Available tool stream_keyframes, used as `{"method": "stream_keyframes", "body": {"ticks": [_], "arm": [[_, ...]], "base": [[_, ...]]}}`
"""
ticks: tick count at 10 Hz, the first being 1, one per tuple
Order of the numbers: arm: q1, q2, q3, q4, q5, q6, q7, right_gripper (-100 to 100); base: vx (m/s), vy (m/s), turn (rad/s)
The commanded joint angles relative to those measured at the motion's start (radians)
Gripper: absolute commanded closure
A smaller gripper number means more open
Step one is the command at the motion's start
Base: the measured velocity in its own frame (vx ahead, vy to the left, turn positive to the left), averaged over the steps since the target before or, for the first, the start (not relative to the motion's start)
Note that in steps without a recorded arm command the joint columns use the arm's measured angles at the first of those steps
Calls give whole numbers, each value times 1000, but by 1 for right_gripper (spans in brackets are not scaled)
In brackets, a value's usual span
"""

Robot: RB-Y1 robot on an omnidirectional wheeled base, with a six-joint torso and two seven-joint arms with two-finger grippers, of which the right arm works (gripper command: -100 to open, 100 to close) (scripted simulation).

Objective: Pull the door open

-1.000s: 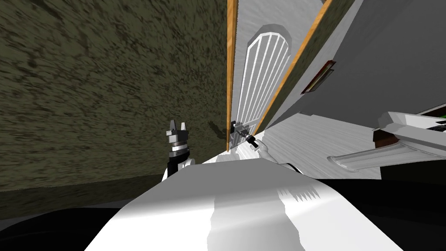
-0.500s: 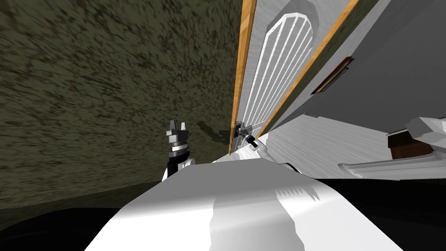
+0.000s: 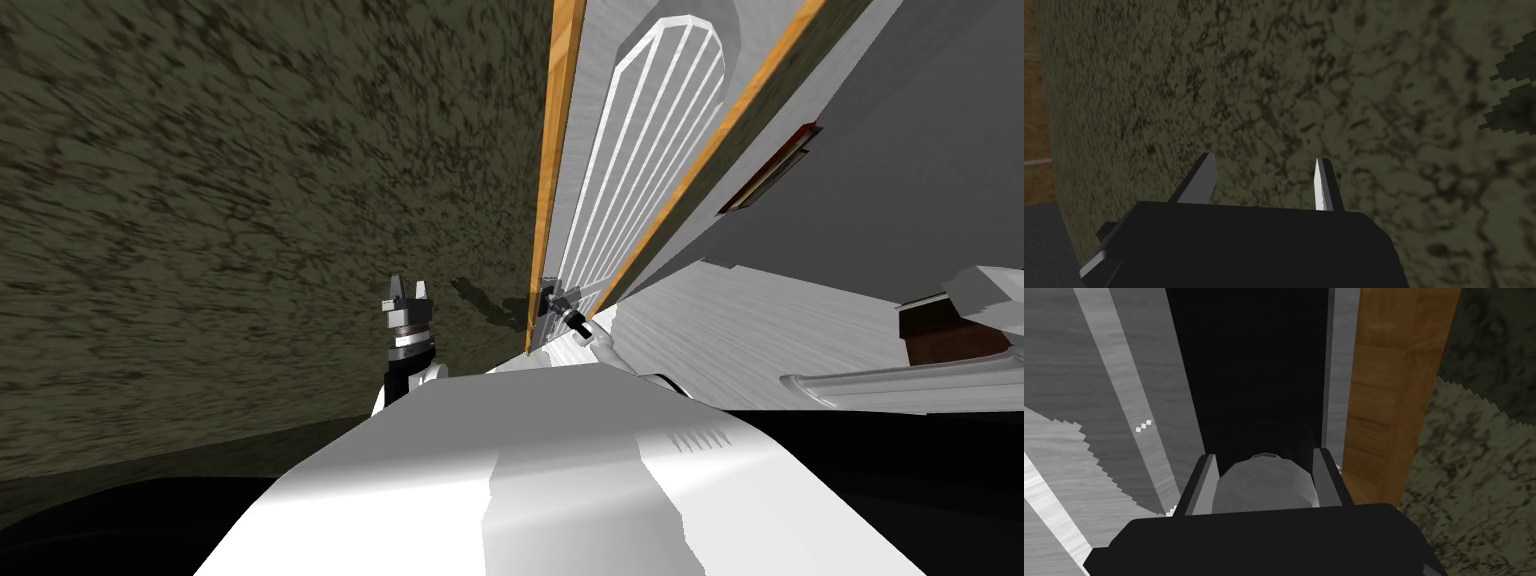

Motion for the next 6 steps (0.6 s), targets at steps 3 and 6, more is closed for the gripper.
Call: {"method": "stream_keyframes", "body": {"ticks": [3, 6], "arm": [[0, 0, 1, 1, -27, 3, -34, 100], [0, -1, 2, 1, -67, 7, -86, 100]], "base": [[-16, -22, 75], [-72, -99, 166]]}}
